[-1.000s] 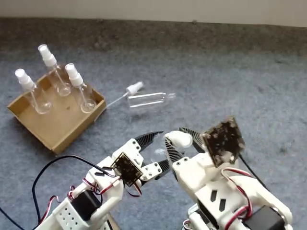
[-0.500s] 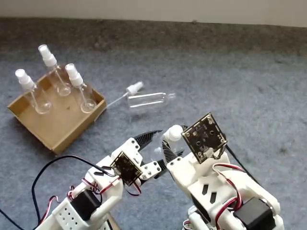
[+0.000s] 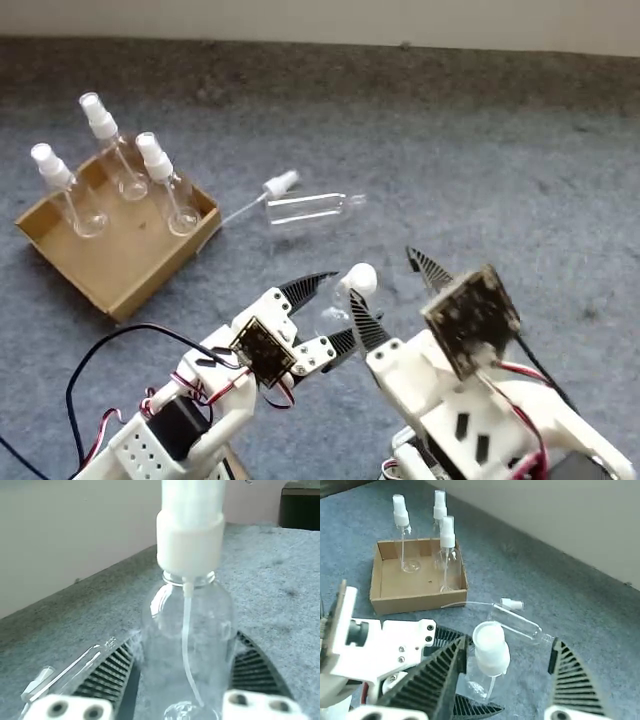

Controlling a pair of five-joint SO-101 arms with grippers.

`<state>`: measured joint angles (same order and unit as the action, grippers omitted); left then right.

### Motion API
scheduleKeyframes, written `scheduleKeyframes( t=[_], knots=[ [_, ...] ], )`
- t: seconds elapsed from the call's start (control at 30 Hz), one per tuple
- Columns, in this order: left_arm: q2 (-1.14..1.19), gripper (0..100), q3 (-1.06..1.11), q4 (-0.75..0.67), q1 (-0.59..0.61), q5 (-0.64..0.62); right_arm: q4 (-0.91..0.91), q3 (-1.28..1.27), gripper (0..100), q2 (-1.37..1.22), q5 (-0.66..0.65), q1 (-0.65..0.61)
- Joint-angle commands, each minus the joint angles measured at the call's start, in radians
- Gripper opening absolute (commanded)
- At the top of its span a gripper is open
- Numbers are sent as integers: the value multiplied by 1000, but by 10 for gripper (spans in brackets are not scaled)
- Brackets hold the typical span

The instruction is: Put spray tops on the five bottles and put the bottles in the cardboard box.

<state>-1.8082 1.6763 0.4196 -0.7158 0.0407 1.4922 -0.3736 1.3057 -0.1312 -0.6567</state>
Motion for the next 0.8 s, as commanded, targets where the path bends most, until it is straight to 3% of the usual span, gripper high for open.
scheduleKeyframes(
  t=[0.0, 0.1, 0.23, 0.37, 0.53, 0.77],
  knots=[
    [-15, 111, 18, -8, 7, 3, 21, 101, 238, -1, -11, -4],
    [-15, 111, 16, -8, 16, 3, 22, 111, 235, 1, -9, 2],
    [-15, 111, 16, -48, 94, 3, 18, 102, 222, 1, -5, 143],
    [-15, 111, 16, -68, 122, 2, 12, 62, 109, 1, -3, 246],
    [-15, 111, 16, -101, 128, 2, -67, -81, 2, 1, -5, 255],
    [-15, 111, -18, -109, 223, 2, -255, -357, 5, 1, -5, 255]
  ],
)
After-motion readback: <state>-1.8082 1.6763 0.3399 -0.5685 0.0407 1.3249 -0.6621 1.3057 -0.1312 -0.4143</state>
